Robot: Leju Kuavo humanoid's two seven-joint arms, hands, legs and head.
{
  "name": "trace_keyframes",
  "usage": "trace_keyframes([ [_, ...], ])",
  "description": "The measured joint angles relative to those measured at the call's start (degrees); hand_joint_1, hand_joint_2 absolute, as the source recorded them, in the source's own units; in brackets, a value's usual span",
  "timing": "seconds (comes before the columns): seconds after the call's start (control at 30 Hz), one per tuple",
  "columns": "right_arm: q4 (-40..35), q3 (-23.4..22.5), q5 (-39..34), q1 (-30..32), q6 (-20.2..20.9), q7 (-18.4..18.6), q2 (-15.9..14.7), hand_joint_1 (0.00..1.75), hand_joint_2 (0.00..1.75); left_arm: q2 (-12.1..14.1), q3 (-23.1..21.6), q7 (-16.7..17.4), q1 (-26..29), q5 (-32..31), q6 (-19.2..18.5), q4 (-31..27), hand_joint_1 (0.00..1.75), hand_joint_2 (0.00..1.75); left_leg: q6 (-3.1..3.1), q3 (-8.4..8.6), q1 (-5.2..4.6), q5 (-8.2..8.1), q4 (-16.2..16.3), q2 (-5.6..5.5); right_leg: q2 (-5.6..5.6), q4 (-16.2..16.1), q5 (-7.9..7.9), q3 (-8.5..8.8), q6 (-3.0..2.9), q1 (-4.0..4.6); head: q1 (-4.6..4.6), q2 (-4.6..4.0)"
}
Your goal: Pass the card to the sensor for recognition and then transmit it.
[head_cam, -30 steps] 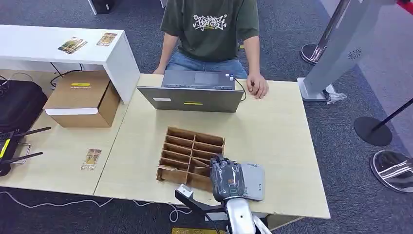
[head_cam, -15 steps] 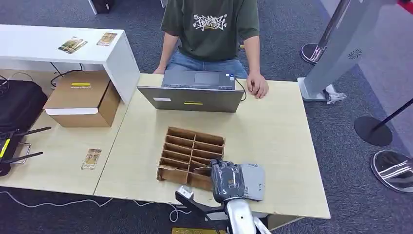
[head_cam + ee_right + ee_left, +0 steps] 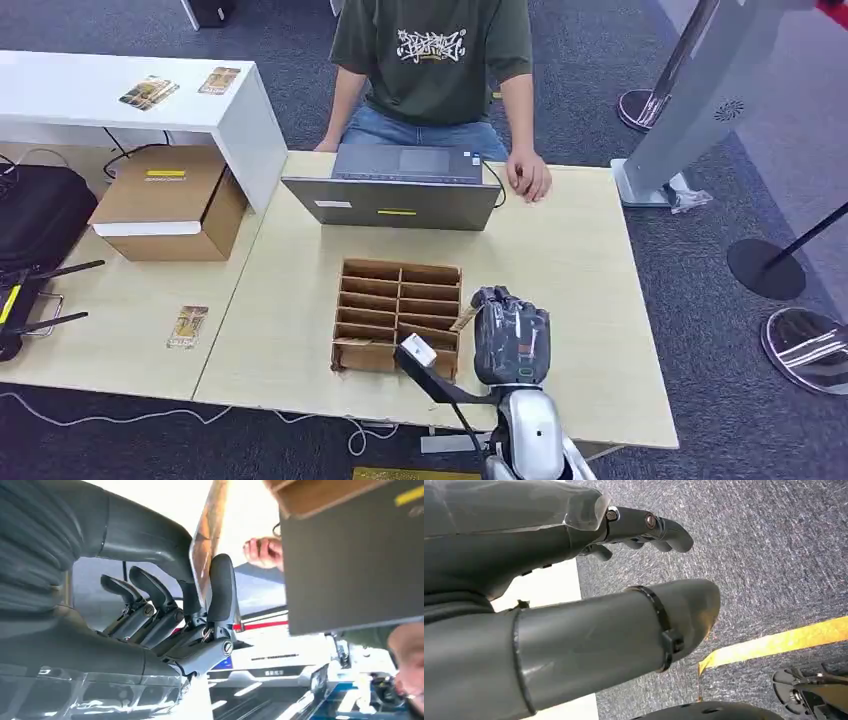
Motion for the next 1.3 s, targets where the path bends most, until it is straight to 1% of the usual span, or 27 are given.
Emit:
trace_keyframes([
  [0.07,-0.7,-0.7,0.0,0.4,-0.3,-0.1,-0.1,1.75,1.75,0.0,0.0,0.0,0.0,0.1,0.0,0.0,0.00,0.00,0.00,0.00,0.00,0.00,0.0,0.00,0.01,0.0,0.00,0.00,0.00,0.00,-0.02,0.00],
  [0.43,-5.6,-4.8,-0.4,3.0,-4.8,-0.2,-0.3,1.75,1.75,0.0,0.0,0.0,0.0,0.1,0.3,0.0,0.00,0.00,0.00,0.00,0.00,0.00,0.0,0.00,0.01,0.0,0.00,0.00,0.00,0.00,-0.02,0.00],
  [0.53,-7.2,-6.1,-2.1,3.9,-8.3,-1.2,-0.2,1.75,1.75,0.0,0.0,0.0,0.0,0.3,0.3,0.0,0.00,0.00,0.00,0.00,0.00,0.00,0.0,0.00,0.00,0.0,0.00,0.00,0.00,0.00,0.00,0.00],
  [0.63,-9.2,-8.1,-4.4,5.1,-15.0,-2.8,-0.2,1.75,1.75,0.0,0.0,0.1,0.0,0.4,0.5,0.0,0.00,0.00,0.00,-0.01,0.00,0.00,0.0,-0.01,-0.01,0.0,0.00,0.00,0.00,0.00,0.00,0.00],
  [0.7,-10.9,-9.7,-6.5,6.0,-19.5,-4.5,-0.2,1.75,1.75,0.0,0.0,0.3,0.0,0.5,0.8,0.0,0.00,0.00,0.00,-0.01,0.00,-0.01,0.0,-0.01,0.00,0.0,0.00,0.00,0.00,0.00,-0.02,0.00],
  [0.77,-13.1,-11.6,-9.8,7.0,-23.0,-7.4,0.3,1.75,1.75,0.0,0.0,0.3,0.0,0.5,1.0,0.0,0.00,0.00,0.02,-0.02,-0.01,-0.02,0.0,-0.01,-0.01,0.0,0.00,0.00,0.00,0.00,0.00,0.00],
  [0.83,-15.1,-13.4,-12.4,7.5,-23.3,-11.2,1.2,1.75,1.75,0.0,0.0,0.4,0.1,0.6,1.0,0.0,0.00,0.00,0.02,0.00,0.00,-0.02,0.0,0.01,0.01,0.0,0.00,-0.01,0.00,0.00,-0.02,0.00],
  [0.87,-16.0,-14.5,-14.7,7.7,-23.3,-15.1,2.2,1.75,1.75,0.0,0.1,0.4,0.1,0.6,1.0,0.0,0.00,0.00,0.02,0.00,0.00,-0.02,0.0,0.01,0.01,0.0,0.00,-0.01,0.00,0.00,0.00,0.00],
  [0.9,-16.9,-16.4,-17.4,7.7,-23.4,-20.2,3.8,1.75,1.75,0.0,0.1,0.4,0.1,0.5,1.0,0.0,0.00,0.00,0.02,0.00,0.00,-0.02,0.0,0.01,0.01,0.0,-0.01,-0.02,0.00,0.00,0.00,0.00],
  [0.93,-17.6,-18.0,-19.4,7.5,-23.4,-24.1,5.2,1.75,1.75,0.0,0.1,0.4,0.1,0.5,1.0,0.0,0.00,0.00,0.02,0.00,0.01,-0.02,0.0,0.01,0.01,0.0,-0.01,-0.02,0.00,0.01,-0.02,0.00],
  [0.97,-18.1,-19.7,-21.5,7.3,-23.4,-27.2,6.6,1.75,1.75,0.0,0.1,0.3,0.1,0.5,1.0,0.0,0.00,0.00,0.02,0.00,0.01,-0.02,0.0,0.01,0.00,0.0,-0.01,-0.01,0.00,0.01,-0.02,0.00],
  [1.0,-18.5,-21.1,-23.1,7.1,-23.4,-28.8,7.5,1.75,1.75,0.0,0.1,0.3,0.1,0.5,1.0,0.0,0.00,0.00,0.02,0.00,0.02,-0.01,0.0,0.00,-0.01,0.0,-0.01,0.00,0.00,0.01,0.00,0.00],
  [1.03,-18.9,-22.3,-24.4,6.9,-23.4,-29.8,8.3,1.75,1.75,0.0,0.1,0.2,0.1,0.5,1.0,0.0,0.00,0.00,0.02,-0.01,0.01,-0.01,0.0,0.00,-0.01,0.0,-0.01,0.01,0.00,0.01,-0.02,0.00],
  [1.1,-19.3,-23.9,-27.0,6.8,-23.4,-31.1,8.8,1.75,1.75,-0.1,0.1,0.2,0.1,0.5,1.0,0.0,0.00,0.00,0.02,-0.01,0.01,-0.01,0.0,0.00,0.00,0.0,0.00,0.03,0.00,0.01,0.02,0.00],
  [1.3,-18.9,-25.0,-28.3,6.3,-23.4,-32.1,9.0,1.75,1.75,-0.1,0.4,0.5,0.1,0.5,1.0,0.0,0.00,0.00,0.02,-0.03,-0.02,-0.02,0.0,-0.02,-0.03,0.0,0.00,0.05,0.00,-0.01,0.00,0.00],
])
